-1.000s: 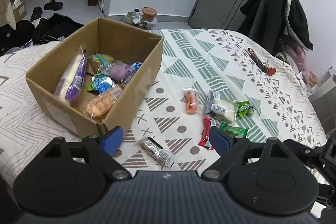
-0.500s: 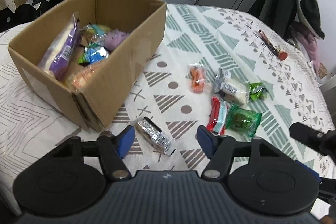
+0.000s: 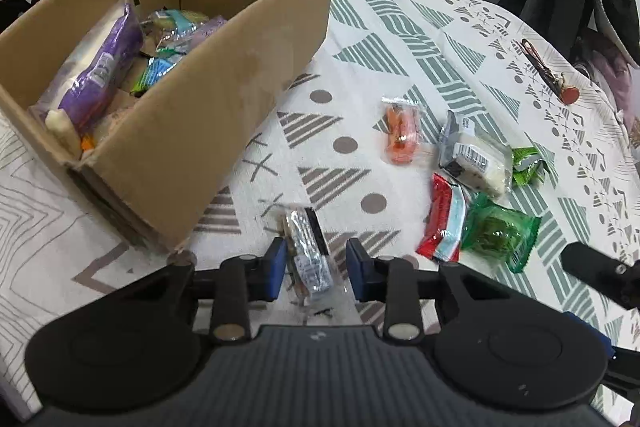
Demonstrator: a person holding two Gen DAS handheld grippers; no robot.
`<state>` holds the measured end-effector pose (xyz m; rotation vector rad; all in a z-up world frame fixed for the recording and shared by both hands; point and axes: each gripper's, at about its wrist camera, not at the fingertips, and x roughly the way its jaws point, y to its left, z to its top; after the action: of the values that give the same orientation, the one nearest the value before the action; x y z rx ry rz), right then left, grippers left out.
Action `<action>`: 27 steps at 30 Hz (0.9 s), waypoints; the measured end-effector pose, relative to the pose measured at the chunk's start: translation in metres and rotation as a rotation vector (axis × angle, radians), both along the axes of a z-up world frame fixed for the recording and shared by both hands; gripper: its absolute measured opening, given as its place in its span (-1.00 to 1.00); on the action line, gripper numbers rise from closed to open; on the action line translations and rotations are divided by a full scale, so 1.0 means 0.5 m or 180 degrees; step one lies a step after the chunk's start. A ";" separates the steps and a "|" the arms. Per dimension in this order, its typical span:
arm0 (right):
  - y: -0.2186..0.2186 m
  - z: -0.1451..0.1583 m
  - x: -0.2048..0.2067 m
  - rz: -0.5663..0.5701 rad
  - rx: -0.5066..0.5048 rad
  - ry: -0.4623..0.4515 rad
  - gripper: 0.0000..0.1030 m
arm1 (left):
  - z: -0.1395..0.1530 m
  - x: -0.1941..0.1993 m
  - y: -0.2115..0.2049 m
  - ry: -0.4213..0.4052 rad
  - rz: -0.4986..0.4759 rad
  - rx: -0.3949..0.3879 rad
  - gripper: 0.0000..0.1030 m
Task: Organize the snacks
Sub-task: 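Grasp the silver-wrapped bar with the left tool while the right tool grasps the green packet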
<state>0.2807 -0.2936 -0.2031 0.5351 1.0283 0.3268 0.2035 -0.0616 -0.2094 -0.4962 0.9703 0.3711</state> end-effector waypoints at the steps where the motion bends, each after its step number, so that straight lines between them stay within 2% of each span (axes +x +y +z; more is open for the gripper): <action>1: 0.000 -0.004 0.004 -0.0003 0.0006 0.0016 0.53 | 0.000 0.003 -0.001 -0.0009 -0.0003 0.0028 -0.38; 2: 0.002 -0.007 0.010 -0.0005 0.0012 0.0024 0.51 | 0.000 0.006 -0.003 -0.0018 -0.0010 0.0043 -0.39; 3: 0.004 -0.010 0.016 0.0002 0.0020 0.0021 0.51 | 0.000 0.009 -0.002 -0.0023 -0.0015 0.0044 -0.53; 5: 0.012 -0.015 0.028 0.0027 0.0029 0.0014 0.49 | -0.002 0.014 -0.004 -0.0028 -0.0040 0.0055 -0.65; 9: 0.032 -0.034 0.049 0.0080 -0.0006 0.0062 0.40 | 0.008 0.016 -0.014 -0.0147 -0.0109 0.0182 -0.65; 15: 0.048 -0.047 0.065 0.0072 -0.0060 0.0043 0.22 | 0.034 0.019 -0.020 -0.0333 -0.0204 0.0223 -0.65; 18: 0.061 -0.053 0.070 0.0108 -0.0095 0.0012 0.00 | 0.044 0.021 -0.018 -0.0386 -0.0228 0.0200 -0.65; 20: 0.069 -0.060 0.075 0.0141 -0.0094 0.0044 -0.34 | 0.051 0.024 -0.010 -0.0422 -0.0240 0.0172 -0.65; 27: 0.062 -0.034 0.048 0.0111 -0.0073 -0.0038 -0.53 | 0.093 0.024 0.008 -0.0558 -0.0267 0.0218 -0.65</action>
<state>0.3047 -0.2624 -0.2203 0.4945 1.0296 0.3483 0.2155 -0.0578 -0.1631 -0.4173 0.8032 0.2793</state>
